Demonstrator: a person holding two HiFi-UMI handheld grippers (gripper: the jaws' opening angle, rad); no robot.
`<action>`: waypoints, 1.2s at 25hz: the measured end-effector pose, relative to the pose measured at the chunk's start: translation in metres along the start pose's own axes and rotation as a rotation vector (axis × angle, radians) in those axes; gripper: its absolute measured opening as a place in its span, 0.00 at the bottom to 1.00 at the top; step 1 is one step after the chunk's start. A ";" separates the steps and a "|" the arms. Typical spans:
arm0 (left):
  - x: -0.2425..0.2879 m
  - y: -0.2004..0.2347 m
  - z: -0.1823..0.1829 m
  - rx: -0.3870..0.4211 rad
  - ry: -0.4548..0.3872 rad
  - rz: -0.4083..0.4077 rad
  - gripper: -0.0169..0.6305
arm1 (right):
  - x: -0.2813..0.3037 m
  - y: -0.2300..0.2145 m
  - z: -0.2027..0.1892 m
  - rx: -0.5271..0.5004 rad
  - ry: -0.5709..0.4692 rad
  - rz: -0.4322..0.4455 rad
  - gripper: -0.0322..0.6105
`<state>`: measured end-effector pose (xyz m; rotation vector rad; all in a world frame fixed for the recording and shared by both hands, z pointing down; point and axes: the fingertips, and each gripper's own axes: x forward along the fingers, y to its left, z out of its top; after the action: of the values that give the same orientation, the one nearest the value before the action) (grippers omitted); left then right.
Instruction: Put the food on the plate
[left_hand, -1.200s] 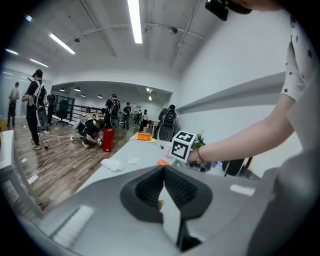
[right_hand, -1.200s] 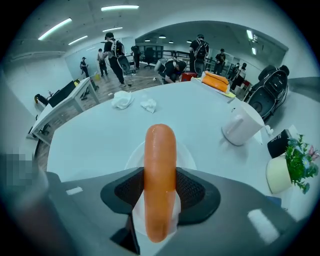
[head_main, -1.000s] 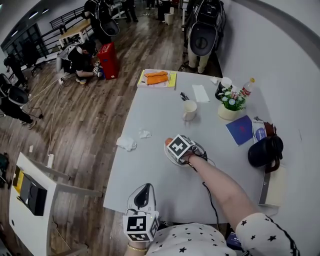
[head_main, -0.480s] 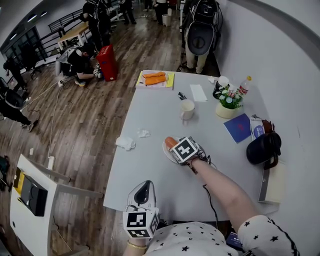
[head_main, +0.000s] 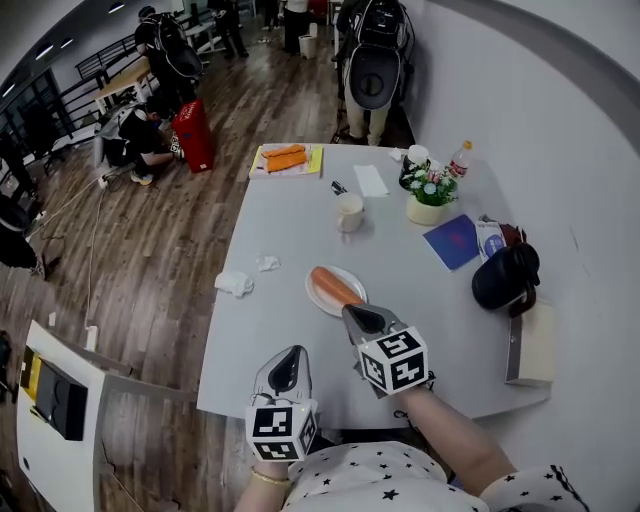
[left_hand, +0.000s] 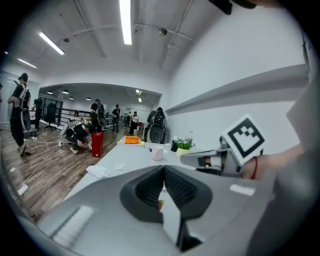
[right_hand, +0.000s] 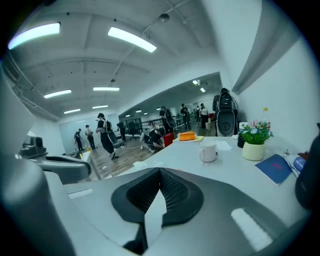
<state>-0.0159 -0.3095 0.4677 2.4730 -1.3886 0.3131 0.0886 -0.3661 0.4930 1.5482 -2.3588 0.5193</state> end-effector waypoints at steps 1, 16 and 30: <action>-0.001 -0.003 0.000 0.004 -0.003 -0.008 0.04 | -0.014 0.005 0.000 0.019 -0.034 -0.006 0.05; -0.016 -0.036 -0.009 0.040 -0.005 -0.064 0.04 | -0.113 0.034 -0.014 0.104 -0.194 -0.052 0.05; -0.024 -0.048 -0.012 0.064 -0.008 -0.078 0.04 | -0.120 0.044 -0.019 0.091 -0.200 -0.044 0.05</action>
<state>0.0121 -0.2627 0.4644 2.5755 -1.3000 0.3367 0.0957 -0.2433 0.4536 1.7630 -2.4707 0.4895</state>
